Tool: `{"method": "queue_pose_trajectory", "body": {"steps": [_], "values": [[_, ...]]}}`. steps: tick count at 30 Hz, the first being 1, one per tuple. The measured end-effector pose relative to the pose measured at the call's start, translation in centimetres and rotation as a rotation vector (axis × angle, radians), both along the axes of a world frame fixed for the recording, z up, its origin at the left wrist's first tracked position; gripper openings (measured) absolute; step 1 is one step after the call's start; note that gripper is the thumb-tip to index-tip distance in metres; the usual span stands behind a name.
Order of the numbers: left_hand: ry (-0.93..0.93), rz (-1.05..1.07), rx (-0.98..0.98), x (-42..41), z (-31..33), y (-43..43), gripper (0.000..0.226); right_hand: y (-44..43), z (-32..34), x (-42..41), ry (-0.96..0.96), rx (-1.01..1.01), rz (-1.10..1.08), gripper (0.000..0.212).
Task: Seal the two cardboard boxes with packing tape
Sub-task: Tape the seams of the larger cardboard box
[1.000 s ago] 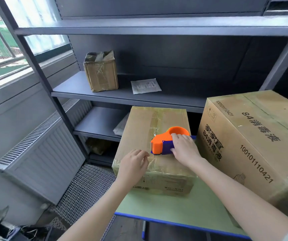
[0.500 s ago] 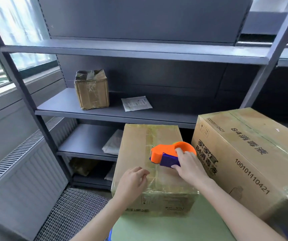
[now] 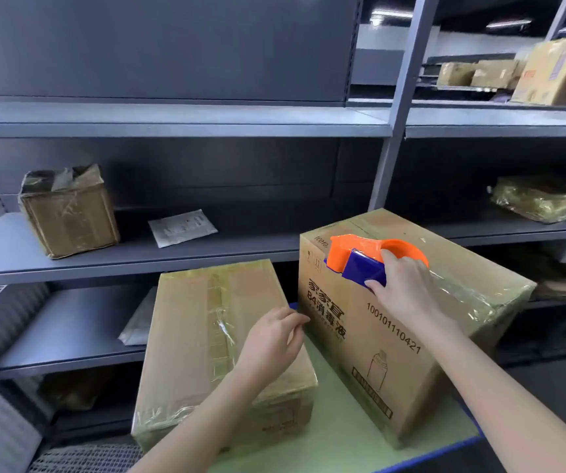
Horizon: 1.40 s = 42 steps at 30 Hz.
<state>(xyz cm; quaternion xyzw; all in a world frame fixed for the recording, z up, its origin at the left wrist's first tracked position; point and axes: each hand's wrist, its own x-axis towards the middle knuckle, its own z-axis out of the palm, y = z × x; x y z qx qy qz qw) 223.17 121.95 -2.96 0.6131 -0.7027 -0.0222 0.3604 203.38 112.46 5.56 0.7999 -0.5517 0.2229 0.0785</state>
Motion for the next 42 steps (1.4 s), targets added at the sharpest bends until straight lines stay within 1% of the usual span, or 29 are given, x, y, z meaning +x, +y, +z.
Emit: {"method": "queue_pose_trajectory", "body": {"steps": [2,6,12,16,19,22,25,26,28,30,31,35,39,42], "values": [[-0.005,-0.023,-0.023,-1.7,0.9,-1.8,0.028,-0.6,0.0,-2.2,0.026,-0.015,-0.040,0.046],[-0.015,-0.035,-0.056,-5.2,2.6,-5.3,0.029,-2.4,0.0,-6.0,0.064,-0.018,-0.050,0.047],[-0.093,-0.107,-0.125,-10.7,4.2,-9.1,0.021,-5.4,-0.4,-10.2,0.088,0.000,-0.008,0.052],[-0.109,-0.084,-0.076,-12.6,4.1,-11.0,0.023,-6.0,-0.9,-11.2,0.099,-0.004,0.029,0.059],[-0.086,-0.023,-0.031,-13.2,3.8,-11.9,0.025,-4.7,-1.2,-10.9,0.080,-0.080,0.113,0.060],[-0.023,0.033,0.007,-13.8,3.2,-12.1,0.026,-2.7,-1.7,-10.2,0.018,-0.120,0.256,0.054],[0.012,0.069,0.031,-14.1,2.8,-12.0,0.028,-1.2,-2.5,-9.3,-0.010,-0.044,0.352,0.046],[0.014,0.074,0.041,-14.2,2.8,-12.0,0.029,-0.9,-2.7,-9.1,0.016,0.013,0.361,0.050],[0.013,0.072,0.061,-14.3,2.9,-11.9,0.030,-1.0,-2.9,-8.9,0.092,0.141,0.344,0.068],[-0.003,0.064,0.087,-14.2,3.1,-11.7,0.033,-1.5,-3.1,-9.0,0.165,0.207,0.324,0.081],[-0.018,0.059,0.097,-14.2,3.2,-11.5,0.034,-1.7,-3.1,-9.2,0.187,0.215,0.330,0.081],[-0.109,0.021,0.098,-14.6,3.9,-10.5,0.034,-2.0,-2.8,-10.4,0.239,0.246,0.421,0.071],[-0.224,-0.020,0.069,-15.7,4.2,-8.6,0.032,-2.4,-2.5,-13.6,0.262,0.321,0.546,0.076],[-0.297,-0.040,0.056,-17.1,4.3,-7.3,0.041,-3.0,-1.9,-16.3,0.276,0.399,0.633,0.078]]}}
